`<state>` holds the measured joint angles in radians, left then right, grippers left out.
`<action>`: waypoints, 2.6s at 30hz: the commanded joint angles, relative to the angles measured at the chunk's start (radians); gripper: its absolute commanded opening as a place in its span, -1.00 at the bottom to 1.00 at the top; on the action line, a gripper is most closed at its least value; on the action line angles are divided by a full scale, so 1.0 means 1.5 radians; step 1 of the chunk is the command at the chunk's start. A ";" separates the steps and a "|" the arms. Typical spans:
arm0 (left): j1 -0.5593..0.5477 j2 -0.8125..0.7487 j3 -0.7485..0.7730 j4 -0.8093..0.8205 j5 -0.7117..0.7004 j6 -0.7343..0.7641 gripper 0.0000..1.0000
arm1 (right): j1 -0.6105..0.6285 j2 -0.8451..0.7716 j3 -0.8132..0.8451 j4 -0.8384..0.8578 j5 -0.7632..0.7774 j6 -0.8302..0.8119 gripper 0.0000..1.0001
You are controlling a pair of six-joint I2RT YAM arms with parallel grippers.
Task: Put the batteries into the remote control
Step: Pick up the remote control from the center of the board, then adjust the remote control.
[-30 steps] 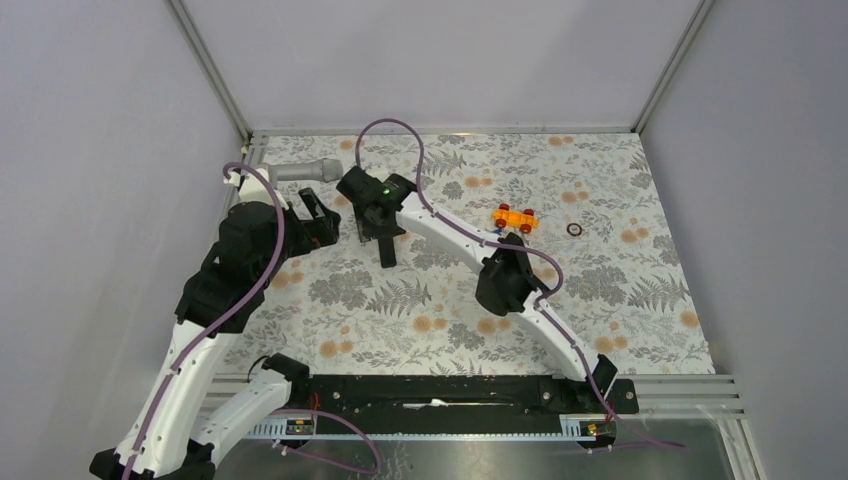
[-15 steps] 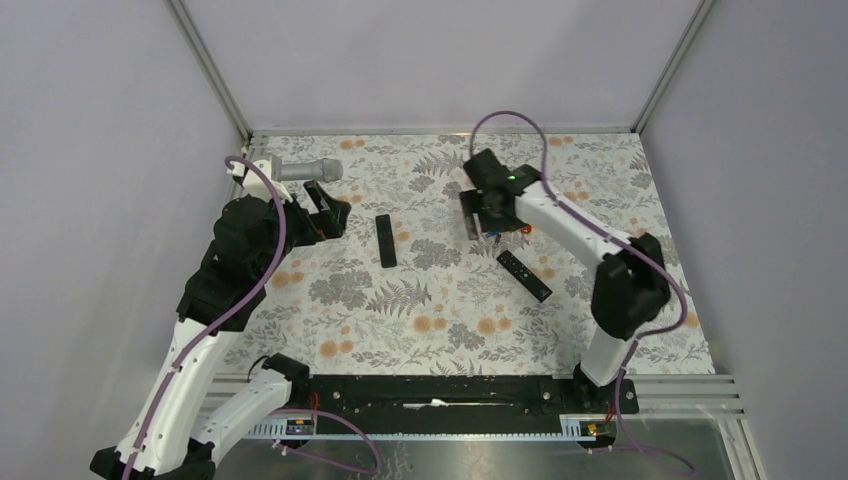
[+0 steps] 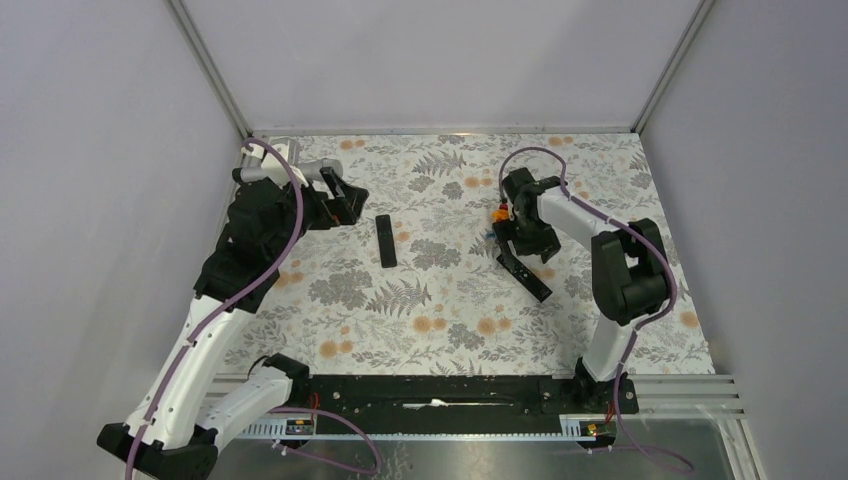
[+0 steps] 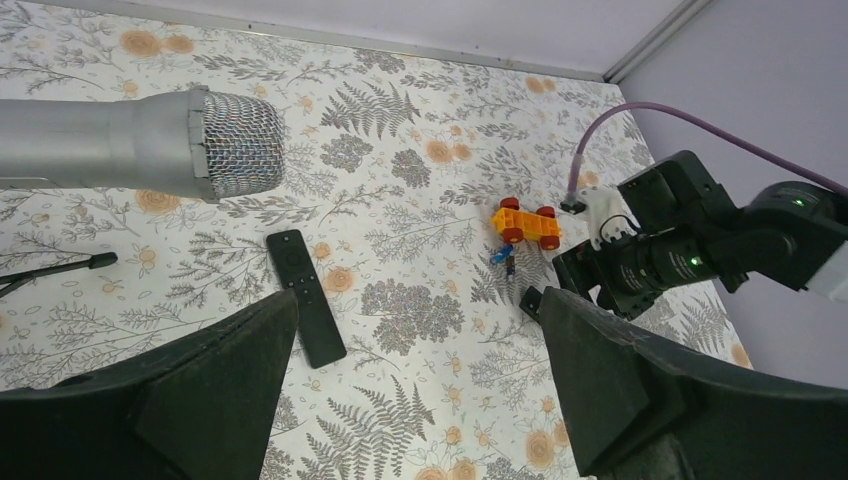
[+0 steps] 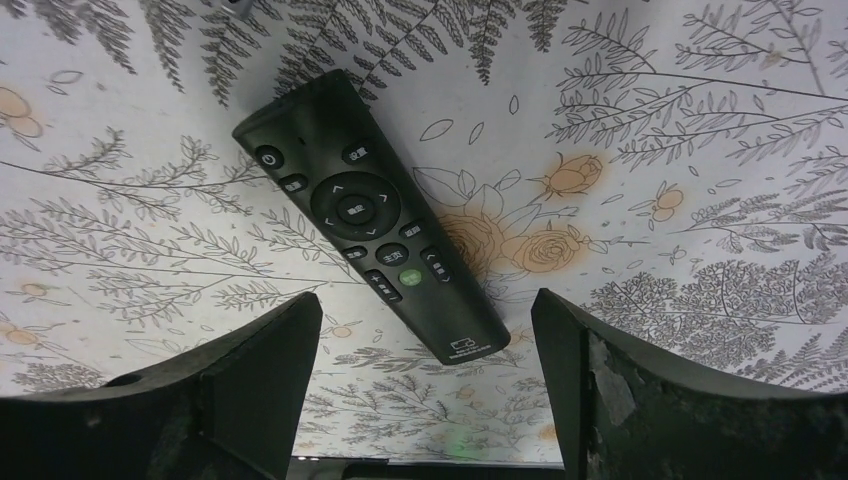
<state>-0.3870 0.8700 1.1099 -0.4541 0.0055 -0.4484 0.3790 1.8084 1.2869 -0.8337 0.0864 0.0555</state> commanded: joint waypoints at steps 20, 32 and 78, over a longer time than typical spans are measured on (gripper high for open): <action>0.003 0.000 -0.009 0.053 0.058 0.014 0.98 | -0.008 0.033 -0.043 0.044 -0.062 -0.046 -0.19; -0.026 0.112 -0.065 0.065 0.154 -0.095 0.98 | 0.017 -0.141 -0.188 0.288 -0.422 0.058 -0.23; -0.120 0.590 0.276 -0.254 0.092 -0.316 -1.00 | 0.282 -0.291 -0.267 0.586 -0.045 0.220 0.62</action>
<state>-0.5938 1.7420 1.4673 -0.7174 0.1955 -0.8589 0.7025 1.4593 0.8989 0.0498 -0.3683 0.4503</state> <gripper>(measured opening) 0.197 0.815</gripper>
